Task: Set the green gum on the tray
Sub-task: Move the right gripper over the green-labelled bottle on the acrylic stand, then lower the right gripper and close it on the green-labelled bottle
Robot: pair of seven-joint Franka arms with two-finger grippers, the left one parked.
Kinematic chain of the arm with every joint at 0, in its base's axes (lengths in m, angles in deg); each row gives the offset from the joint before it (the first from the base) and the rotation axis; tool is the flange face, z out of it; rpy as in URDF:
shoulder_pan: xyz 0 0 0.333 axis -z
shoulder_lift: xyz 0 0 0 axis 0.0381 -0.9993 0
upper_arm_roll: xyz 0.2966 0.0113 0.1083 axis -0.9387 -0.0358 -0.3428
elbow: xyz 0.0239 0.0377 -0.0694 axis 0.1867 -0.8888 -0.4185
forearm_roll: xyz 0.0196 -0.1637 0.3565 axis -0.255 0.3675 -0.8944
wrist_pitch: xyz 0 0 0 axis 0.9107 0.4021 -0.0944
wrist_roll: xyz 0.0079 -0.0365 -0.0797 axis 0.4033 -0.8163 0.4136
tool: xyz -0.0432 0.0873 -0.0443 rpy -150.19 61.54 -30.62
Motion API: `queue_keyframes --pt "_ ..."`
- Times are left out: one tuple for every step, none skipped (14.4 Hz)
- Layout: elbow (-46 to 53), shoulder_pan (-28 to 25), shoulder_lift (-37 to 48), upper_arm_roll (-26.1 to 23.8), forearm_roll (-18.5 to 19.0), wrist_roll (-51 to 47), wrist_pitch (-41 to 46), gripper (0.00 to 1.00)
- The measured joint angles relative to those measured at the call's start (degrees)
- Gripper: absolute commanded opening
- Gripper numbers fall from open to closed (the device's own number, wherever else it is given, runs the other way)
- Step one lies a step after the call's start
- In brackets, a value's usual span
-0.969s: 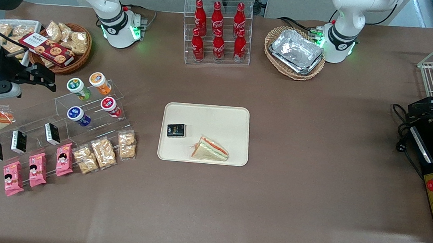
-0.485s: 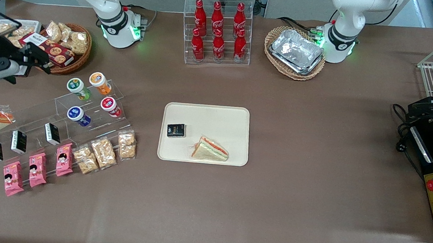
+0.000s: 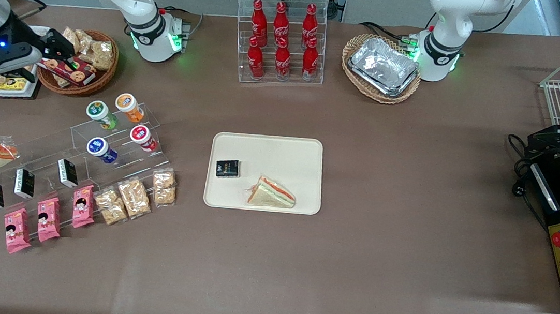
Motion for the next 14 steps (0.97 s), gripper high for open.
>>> queue_keyframes --pt "-3.13 0.00 1.55 0.30 0.02 0.10 -1.91 1.00" --pt "-5.96 0.01 2.78 0.68 0.04 0.20 -3.59 1.00" --pt "-8.40 0.01 3.60 1.07 0.08 0.31 -5.01 1.00" --pt "-10.43 0.01 4.07 1.38 0.10 0.50 -6.65 1.00" --pt "-12.18 0.01 4.28 1.54 0.17 0.63 -8.51 1.00" --pt "-13.97 0.02 4.33 1.61 0.45 0.66 -10.78 1.00" --pt "-15.99 0.03 4.31 1.64 0.90 0.69 -13.56 1.00" --pt "-18.10 0.04 4.28 1.64 1.33 0.72 -16.17 1.00" --pt "-19.97 0.04 4.24 1.64 1.67 0.73 -18.00 1.00" --pt "-21.49 0.04 4.20 1.64 1.86 0.73 -19.63 1.00" --pt "-22.77 0.05 4.11 1.71 1.95 0.73 -21.38 1.00" --pt "-24.02 0.05 3.89 1.96 1.97 0.73 -23.34 1.00" --pt "-25.39 0.06 3.49 2.34 1.99 0.75 -25.71 1.00" --pt "-26.77 0.06 3.03 2.63 2.00 0.80 -27.92 1.00"
